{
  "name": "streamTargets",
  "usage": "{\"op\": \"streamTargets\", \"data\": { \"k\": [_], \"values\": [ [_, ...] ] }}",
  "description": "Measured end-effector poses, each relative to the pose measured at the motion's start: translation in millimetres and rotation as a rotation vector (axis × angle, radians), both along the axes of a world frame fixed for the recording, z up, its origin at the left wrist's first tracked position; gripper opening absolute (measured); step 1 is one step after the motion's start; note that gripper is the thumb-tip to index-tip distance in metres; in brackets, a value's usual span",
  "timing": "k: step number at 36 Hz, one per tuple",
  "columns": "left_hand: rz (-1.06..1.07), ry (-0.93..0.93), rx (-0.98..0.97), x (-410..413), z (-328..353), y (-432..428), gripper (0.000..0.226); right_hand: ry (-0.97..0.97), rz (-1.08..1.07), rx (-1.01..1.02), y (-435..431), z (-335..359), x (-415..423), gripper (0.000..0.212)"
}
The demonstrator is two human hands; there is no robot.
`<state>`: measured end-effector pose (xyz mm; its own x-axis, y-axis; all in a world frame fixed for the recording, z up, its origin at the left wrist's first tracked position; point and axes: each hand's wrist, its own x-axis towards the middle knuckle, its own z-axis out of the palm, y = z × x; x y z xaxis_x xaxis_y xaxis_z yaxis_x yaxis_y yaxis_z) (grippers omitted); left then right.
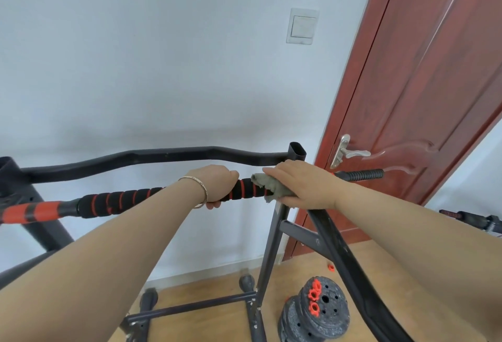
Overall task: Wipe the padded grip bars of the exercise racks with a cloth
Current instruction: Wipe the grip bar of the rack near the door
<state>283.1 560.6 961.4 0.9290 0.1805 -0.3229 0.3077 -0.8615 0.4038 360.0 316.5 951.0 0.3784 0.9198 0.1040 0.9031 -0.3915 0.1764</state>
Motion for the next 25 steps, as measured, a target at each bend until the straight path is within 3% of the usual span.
{"op": "streamTargets", "data": {
  "k": [4, 8, 17, 25],
  "values": [
    [-0.006, 0.006, -0.005, -1, 1, -2, 0.038, -0.064, -0.011, -0.026, 12, 2, 11, 0.05],
    [0.002, 0.008, 0.02, -1, 0, -2, 0.03, 0.014, -0.044, -0.03, 16, -1, 16, 0.045],
    [0.024, 0.07, -0.097, 4, 0, 4, 0.044, 0.063, -0.072, -0.043, 18, 3, 21, 0.047],
    [-0.003, 0.087, -0.068, 7, 2, 4, 0.045, -0.021, -0.076, 0.002, 21, 1, 23, 0.047]
  ]
}}
